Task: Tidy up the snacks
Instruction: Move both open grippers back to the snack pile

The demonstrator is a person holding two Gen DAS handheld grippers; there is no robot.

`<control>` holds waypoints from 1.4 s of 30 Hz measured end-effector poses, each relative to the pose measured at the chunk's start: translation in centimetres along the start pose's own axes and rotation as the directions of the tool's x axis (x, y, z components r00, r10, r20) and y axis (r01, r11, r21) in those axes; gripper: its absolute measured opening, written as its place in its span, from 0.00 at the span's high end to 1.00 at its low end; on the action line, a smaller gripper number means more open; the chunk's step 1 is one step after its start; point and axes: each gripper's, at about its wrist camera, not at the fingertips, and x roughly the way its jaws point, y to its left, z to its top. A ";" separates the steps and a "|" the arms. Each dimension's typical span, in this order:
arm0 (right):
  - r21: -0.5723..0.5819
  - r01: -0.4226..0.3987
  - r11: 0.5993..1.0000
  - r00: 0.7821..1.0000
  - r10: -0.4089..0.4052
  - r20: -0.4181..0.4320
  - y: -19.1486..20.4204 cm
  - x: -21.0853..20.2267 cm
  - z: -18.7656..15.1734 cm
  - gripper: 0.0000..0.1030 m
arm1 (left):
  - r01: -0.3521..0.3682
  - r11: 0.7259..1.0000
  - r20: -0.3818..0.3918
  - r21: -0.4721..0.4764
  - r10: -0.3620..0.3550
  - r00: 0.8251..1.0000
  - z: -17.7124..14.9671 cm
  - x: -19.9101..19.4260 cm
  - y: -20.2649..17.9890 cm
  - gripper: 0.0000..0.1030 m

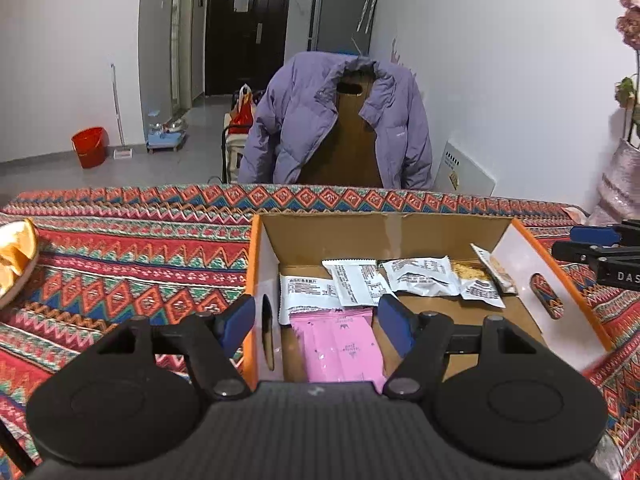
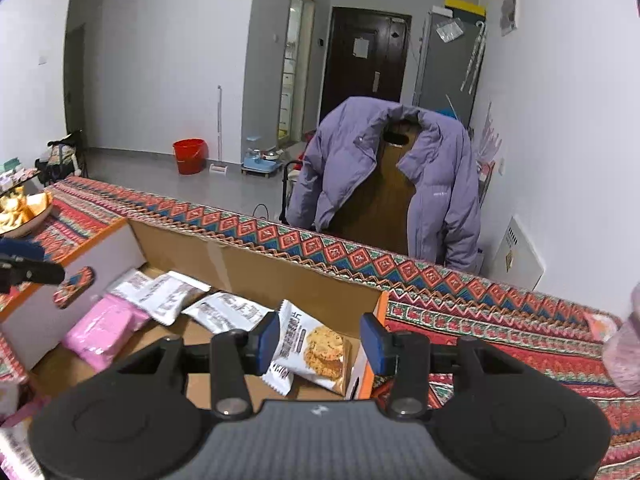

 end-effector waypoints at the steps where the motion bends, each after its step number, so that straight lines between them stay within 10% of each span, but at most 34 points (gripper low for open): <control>1: -0.007 -0.002 1.000 1.000 0.002 0.000 0.2 -1.0 -0.1 0.56 | 0.002 1.000 0.008 0.004 -0.002 1.000 -0.1 -0.9 0.0 0.32; 22: -0.034 -0.117 0.993 0.987 0.120 0.107 10.0 -24.5 -14.5 0.36 | 0.045 0.998 0.183 0.044 -0.052 0.982 -16.1 -23.7 -4.0 0.15; 31: 0.032 -0.221 0.975 0.972 0.217 0.085 14.0 -28.7 -22.1 0.22 | 0.055 0.998 0.084 0.021 -0.057 0.995 -22.7 -25.5 -6.1 0.14; 42: 0.118 -0.177 0.977 0.983 0.170 0.065 12.1 -28.3 -24.1 0.22 | 0.090 0.996 0.030 0.029 -0.091 0.995 -22.6 -23.5 -7.4 0.14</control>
